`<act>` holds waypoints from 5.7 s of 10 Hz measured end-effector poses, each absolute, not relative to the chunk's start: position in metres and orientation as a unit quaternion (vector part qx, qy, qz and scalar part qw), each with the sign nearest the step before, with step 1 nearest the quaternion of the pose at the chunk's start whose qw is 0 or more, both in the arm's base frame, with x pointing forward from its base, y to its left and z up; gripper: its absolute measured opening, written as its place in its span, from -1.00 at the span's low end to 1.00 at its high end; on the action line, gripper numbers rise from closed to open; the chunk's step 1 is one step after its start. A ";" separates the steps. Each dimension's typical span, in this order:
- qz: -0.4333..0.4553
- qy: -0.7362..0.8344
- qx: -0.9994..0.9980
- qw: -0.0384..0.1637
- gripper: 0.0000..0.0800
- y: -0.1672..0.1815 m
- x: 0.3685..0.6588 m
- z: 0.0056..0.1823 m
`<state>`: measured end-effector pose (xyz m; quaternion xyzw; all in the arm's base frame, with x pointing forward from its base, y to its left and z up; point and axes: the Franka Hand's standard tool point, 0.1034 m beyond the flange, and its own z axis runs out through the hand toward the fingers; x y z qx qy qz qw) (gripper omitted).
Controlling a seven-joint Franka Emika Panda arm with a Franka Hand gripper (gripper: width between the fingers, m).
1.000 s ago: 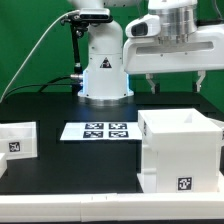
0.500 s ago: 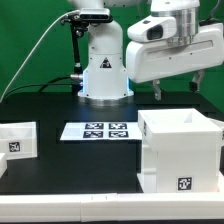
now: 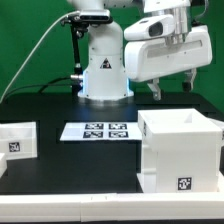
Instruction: Assemble drawer
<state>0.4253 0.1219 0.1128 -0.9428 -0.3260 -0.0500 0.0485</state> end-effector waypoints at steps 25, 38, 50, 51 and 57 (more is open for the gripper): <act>-0.040 -0.833 -0.549 -0.055 0.62 0.168 0.396 0.073; -0.086 -0.597 -0.797 -0.031 0.62 0.243 0.418 0.089; -0.062 -0.706 -0.704 -0.055 0.62 0.230 0.417 0.089; -0.064 -0.686 -0.723 -0.052 0.62 0.231 0.417 0.089; -0.062 -0.581 -0.811 -0.026 0.62 0.211 0.430 0.090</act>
Offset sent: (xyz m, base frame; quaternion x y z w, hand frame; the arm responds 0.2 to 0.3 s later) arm 0.0009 0.0428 -0.0248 -0.0830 0.0182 -0.3445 0.9349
